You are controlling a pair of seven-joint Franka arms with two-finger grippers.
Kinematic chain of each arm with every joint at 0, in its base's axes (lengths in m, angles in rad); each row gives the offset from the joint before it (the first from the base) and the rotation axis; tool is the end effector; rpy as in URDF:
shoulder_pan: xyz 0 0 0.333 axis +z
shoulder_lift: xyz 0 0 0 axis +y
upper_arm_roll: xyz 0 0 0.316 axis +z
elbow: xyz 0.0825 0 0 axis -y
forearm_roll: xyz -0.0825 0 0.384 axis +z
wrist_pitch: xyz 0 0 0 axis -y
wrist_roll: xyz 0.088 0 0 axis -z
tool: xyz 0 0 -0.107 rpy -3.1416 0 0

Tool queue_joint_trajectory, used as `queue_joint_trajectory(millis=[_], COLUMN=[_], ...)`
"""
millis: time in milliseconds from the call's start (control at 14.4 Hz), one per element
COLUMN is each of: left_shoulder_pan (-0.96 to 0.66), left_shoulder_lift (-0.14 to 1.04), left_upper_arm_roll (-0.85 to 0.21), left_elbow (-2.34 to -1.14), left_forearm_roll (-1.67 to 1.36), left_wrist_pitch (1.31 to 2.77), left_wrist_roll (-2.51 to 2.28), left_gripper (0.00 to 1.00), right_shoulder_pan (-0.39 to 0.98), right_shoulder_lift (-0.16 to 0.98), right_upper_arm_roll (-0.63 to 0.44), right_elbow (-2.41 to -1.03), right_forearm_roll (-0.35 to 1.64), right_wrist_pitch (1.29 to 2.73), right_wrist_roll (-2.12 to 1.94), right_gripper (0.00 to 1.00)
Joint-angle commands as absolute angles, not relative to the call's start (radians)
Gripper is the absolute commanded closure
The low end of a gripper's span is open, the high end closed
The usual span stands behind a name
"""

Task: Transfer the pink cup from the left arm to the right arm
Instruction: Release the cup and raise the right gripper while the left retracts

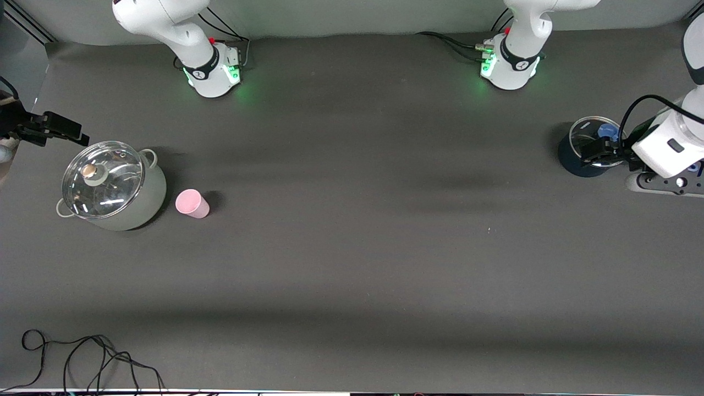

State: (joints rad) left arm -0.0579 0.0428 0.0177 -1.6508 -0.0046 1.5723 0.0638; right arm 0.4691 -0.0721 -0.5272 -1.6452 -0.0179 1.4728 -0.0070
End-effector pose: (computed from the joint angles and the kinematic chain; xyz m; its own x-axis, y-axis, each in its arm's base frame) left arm 0.5611 -0.0232 0.5632 0.9873 -0.1034 -0.1205 -0.1028 -0.9946 0.0115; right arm 0.5218 -0.0421 0.6151 0.9928 -0.0474 -0.1097 -0.0498 -0.9986 -0.0191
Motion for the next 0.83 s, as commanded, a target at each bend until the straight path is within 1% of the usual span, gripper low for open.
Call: queue_joint_trajectory(millis=[0, 346, 762], left_shoulder_pan=[-0.069, -0.066, -0.061], left_shoulder_lift=[0.051, 0.048, 0.048], left_upper_arm_roll=[0.031, 0.031, 0.031], left_elbow=[-1.623, -1.629, -1.626], left_forearm_roll=[-0.015, -0.011, -0.017], left_wrist_pitch=[1.568, 1.591, 1.592], left_wrist_roll=[0.046, 0.048, 0.048], left_gripper=[0.0, 0.0, 0.0], right_shoulder_pan=[0.486, 0.476, 0.477], right_shoulder_lift=[0.008, 0.011, 0.011], right_upper_arm_roll=[-0.531, -0.546, -0.54], right_elbow=[-1.549, -1.543, -1.546], right_forearm_roll=[-0.041, -0.031, -0.031], right_wrist_pitch=[1.457, 1.463, 1.463], right_wrist_roll=[-0.023, -0.026, -0.026], right_gripper=[0.0, 0.0, 0.0])
